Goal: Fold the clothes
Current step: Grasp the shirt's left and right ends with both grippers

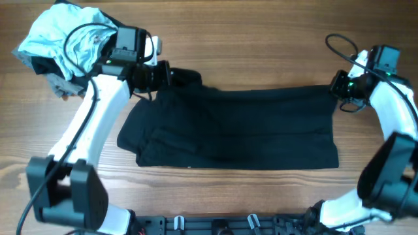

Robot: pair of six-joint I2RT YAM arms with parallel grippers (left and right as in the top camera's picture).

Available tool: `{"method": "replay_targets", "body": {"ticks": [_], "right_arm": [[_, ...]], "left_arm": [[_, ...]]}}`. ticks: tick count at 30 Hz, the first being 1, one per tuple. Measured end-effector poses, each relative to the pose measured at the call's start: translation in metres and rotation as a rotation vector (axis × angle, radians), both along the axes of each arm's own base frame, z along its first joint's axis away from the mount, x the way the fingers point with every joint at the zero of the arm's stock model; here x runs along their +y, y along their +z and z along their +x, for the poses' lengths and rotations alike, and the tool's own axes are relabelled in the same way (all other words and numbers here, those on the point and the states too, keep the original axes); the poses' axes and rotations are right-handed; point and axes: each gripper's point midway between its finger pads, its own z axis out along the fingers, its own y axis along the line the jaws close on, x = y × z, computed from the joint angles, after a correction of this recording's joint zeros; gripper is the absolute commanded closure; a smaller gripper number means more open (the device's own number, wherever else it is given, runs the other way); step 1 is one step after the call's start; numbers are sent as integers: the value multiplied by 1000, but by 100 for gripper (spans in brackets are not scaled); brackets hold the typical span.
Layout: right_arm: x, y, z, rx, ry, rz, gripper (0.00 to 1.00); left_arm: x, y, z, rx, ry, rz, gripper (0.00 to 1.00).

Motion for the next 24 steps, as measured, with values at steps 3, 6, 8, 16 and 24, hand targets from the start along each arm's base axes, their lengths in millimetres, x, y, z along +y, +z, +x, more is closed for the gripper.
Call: {"method": "replay_targets", "body": {"ticks": [3, 6, 8, 16, 24], "right_arm": [[2, 19, -20, 28, -35, -10, 96], [2, 13, -47, 141, -85, -10, 96], [1, 9, -61, 204, -111, -16, 96], [3, 1, -105, 391, -141, -33, 92], [3, 0, -114, 429, -147, -37, 60]], "left_arm": [[14, -5, -37, 135, 16, 57, 96], [21, -13, -61, 239, 20, 93, 96], [24, -15, -72, 286, 21, 106, 96], [33, -35, -110, 435, 19, 146, 96], [39, -55, -150, 585, 9, 173, 29]]}}
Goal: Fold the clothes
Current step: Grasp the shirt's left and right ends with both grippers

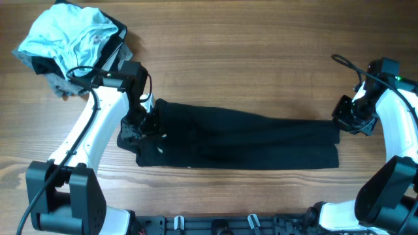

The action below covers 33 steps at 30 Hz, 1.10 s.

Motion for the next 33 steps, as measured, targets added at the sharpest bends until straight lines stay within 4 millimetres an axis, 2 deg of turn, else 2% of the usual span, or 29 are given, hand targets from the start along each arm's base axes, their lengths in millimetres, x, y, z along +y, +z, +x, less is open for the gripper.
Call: {"method": "replay_targets", "body": {"ticks": [3, 6, 7, 8, 10, 13, 15, 17, 20, 21, 22, 23, 24, 25, 26, 27, 30, 33], "right_arm": [[0, 0, -2, 7, 0, 0, 40], [-2, 0, -4, 9, -20, 11, 40], [-4, 0, -5, 8, -29, 17, 39], [-15, -1, -9, 4, -84, 40, 36], [-21, -4, -14, 10, -127, 75, 22], [-34, -17, -27, 28, -200, 181, 2], [-25, -25, -33, 34, -181, 235, 1], [-15, -41, -36, 26, -164, 266, 0], [5, -66, -49, 36, -158, 334, 1], [13, -73, -55, 42, -160, 361, 4], [20, -76, -58, 43, -165, 388, 15], [22, -76, -58, 29, -166, 398, 21], [24, -76, -56, 14, -166, 408, 37], [27, -77, -52, -16, -170, 432, 58], [29, -77, -49, -32, -167, 445, 85], [32, -79, -46, -58, -158, 458, 96], [34, -81, -45, -64, -149, 472, 96], [23, -69, -38, -48, -153, 437, 96]], "left_arm": [[0, -1, 4, -16, -2, 0, 34], [-2, -2, 15, -62, -3, -6, 48], [-3, -3, 20, -83, -4, -10, 60], [-4, -3, 27, -114, -2, -15, 61], [-5, -3, 31, -129, -1, -19, 60], [-9, -4, 39, -162, -1, -42, 46], [-13, -9, 43, -183, 0, -64, 37], [-14, -18, 40, -181, -1, -76, 35], [-13, -38, 22, -132, 3, -78, 34], [-13, -41, 18, -122, 3, -78, 34], [-13, -44, 16, -117, 3, -79, 34], [-13, -44, 16, -120, 4, -82, 34], [-14, -44, 18, -127, 4, -87, 34], [-15, -44, 21, -138, 4, -93, 34], [-16, -44, 22, -144, 4, -97, 34], [-17, -44, 24, -149, 4, -100, 33], [-17, -43, 24, -150, 4, -106, 32], [-17, -43, 21, -140, 4, -104, 34]]}}
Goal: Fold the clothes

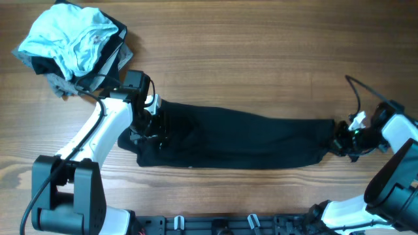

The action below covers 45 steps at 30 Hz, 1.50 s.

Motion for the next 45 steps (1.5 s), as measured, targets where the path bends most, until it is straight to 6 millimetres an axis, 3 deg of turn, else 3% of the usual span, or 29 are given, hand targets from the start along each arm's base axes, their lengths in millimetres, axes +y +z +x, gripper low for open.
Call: {"method": "replay_targets", "body": {"ticks": [6, 9, 13, 18, 21, 26, 27, 28, 29, 30, 37, 38, 39, 40, 42, 45], "right_arm": [[-37, 60, 47, -151, 17, -153, 96], [-29, 83, 61, -223, 77, -207, 96], [17, 89, 66, -241, 245, -203, 96], [126, 89, 67, -295, 634, -164, 96], [174, 88, 59, -324, 796, -168, 96], [221, 68, 41, -303, 934, -171, 94], [228, 63, 36, -292, 959, -166, 84], [232, 60, 32, -282, 977, -168, 62], [236, 58, 28, -274, 990, -172, 47], [240, 56, 25, -264, 997, -177, 44], [234, 56, 11, -217, 1040, -196, 45], [234, 61, 12, -238, 1044, -200, 54], [232, 66, 14, -257, 1038, -215, 77], [227, 70, 17, -267, 1014, -243, 92], [210, 74, 28, -265, 933, -319, 96], [190, 71, 40, -243, 841, -374, 96]], "left_arm": [[1, 2, -3, 13, -7, -3, 32], [2, 15, 8, -25, 5, -16, 27], [7, 43, 29, -134, 20, -33, 24], [22, 68, 37, -221, 64, -40, 21], [32, 68, 37, -216, 98, -35, 20], [45, 68, 38, -211, 140, -30, 16], [47, 68, 38, -211, 143, -29, 16], [47, 68, 38, -212, 143, -29, 14], [47, 68, 38, -212, 141, -29, 11], [47, 68, 38, -212, 141, -29, 9], [47, 68, 38, -211, 140, -28, 6], [47, 68, 38, -212, 140, -28, 7], [47, 68, 38, -211, 140, -28, 7], [47, 68, 38, -212, 140, -28, 10], [47, 68, 38, -212, 140, -28, 14], [47, 68, 38, -212, 137, -28, 13]]}}
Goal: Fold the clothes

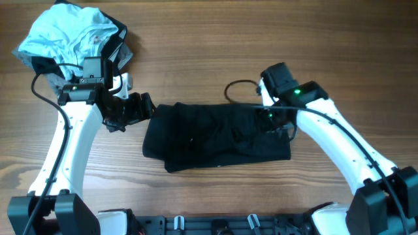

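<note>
A black garment lies folded into a compact rectangle at the middle of the wooden table. My left gripper hovers just off the garment's upper left corner, its fingers spread and holding nothing. The right gripper is down on the garment's upper right part, where the cloth is rumpled. Its fingers are hidden under the wrist, so its state does not show.
A pile of clothes, light blue over grey and black, sits at the far left corner behind my left arm. A black cable loops beside the right wrist. Bare wood surrounds the garment.
The right gripper has gone from the far right end to the middle, and the garment's right part now lies folded over leftward. The left gripper has come off the cloth, to its left.
At first the garment lay spread wide, each gripper at an upper corner. Then it was folded lengthwise into a long strip, grippers at both ends. The strip stayed stretched, and now its right half is folded over, making a short rectangle.
</note>
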Robot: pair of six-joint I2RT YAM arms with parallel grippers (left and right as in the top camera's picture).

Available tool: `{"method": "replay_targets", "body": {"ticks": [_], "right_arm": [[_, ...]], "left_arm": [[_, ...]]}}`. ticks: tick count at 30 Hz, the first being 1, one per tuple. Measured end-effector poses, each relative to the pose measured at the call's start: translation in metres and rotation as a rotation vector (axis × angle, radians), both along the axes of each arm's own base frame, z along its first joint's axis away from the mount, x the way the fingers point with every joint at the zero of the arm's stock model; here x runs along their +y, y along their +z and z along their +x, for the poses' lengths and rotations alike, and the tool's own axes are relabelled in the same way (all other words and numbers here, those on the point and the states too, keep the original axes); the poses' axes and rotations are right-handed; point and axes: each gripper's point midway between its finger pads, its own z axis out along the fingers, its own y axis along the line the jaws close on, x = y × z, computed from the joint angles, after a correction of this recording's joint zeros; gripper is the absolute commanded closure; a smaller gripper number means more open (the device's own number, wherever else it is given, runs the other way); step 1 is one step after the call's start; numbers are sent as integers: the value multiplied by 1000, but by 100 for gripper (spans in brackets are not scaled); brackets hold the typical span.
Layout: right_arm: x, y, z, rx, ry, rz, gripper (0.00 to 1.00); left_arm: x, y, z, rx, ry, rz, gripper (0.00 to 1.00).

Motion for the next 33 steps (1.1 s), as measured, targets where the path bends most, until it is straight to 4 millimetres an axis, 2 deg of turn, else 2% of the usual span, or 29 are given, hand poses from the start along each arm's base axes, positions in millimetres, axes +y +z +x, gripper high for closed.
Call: {"method": "replay_targets", "body": {"ticks": [1, 3, 4, 6, 7, 10, 12, 13, 14, 17, 20, 23, 27, 29, 33], "right_arm": [[0, -4, 2, 3, -10, 1, 96], [9, -24, -3, 60, 9, 27, 96], [18, -38, -16, 125, 35, 54, 96], [31, -53, -38, 216, 101, 98, 96], [44, -56, -52, 257, 166, 144, 96], [71, -46, -70, 270, 324, 248, 95], [74, -38, -64, 221, 351, 273, 95], [73, -33, -57, 180, 347, 280, 93], [66, -21, -40, 97, 302, 272, 92], [44, -11, -19, 25, 156, 222, 91], [13, -6, 0, -4, -33, 195, 91], [3, -6, 5, 2, -106, 199, 91], [4, -6, 5, 6, -116, 204, 91], [4, -6, 4, 8, -118, 203, 92], [1, -10, -7, 55, -123, 187, 96]], "left_arm": [[0, 0, 0, 0, 0, 0, 8], [0, 0, 0, 0, 0, 0, 4], [0, 0, 0, -1, -3, 1, 3], [0, 0, 0, 0, -4, 1, 0], [0, -1, -2, 6, -3, 1, 0], [-1, -6, -7, 46, -5, -7, 0], [-7, -13, -12, 91, -10, -41, 0], [-8, -16, -13, 105, -10, -51, 0], [-12, -24, -20, 139, -13, -72, 0], [-17, -43, -29, 186, -14, -106, 0], [-25, -68, -33, 196, -19, -155, 0], [-29, -95, -32, 185, -22, -180, 0], [-38, -98, -18, 131, -34, -226, 0], [-58, -96, -11, 105, -112, -285, 0], [-90, -94, -15, 87, -246, -360, 0]]}}
